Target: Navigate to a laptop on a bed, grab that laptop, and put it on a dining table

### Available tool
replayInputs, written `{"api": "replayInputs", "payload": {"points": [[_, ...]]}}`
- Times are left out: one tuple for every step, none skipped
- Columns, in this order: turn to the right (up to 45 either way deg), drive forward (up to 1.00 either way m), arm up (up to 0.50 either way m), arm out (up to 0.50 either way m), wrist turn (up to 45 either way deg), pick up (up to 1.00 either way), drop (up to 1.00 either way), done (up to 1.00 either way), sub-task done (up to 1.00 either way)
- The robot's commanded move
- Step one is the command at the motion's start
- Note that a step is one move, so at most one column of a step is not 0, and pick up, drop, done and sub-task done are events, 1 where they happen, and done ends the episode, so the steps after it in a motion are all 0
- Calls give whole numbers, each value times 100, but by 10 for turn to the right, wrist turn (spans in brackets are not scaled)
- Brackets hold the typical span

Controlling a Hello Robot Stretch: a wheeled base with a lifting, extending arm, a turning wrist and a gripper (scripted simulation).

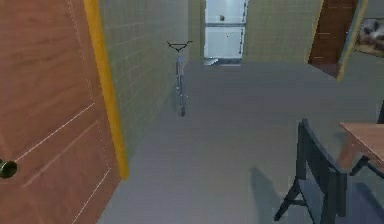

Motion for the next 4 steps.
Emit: {"api": "replayInputs", "payload": {"points": [[0, 100, 0, 0, 0, 0, 0, 0, 0], [0, 35, 0, 0, 0, 0, 0, 0, 0], [390, 0, 0, 0, 0, 0, 0, 0, 0], [0, 100, 0, 0, 0, 0, 0, 0, 0]]}}
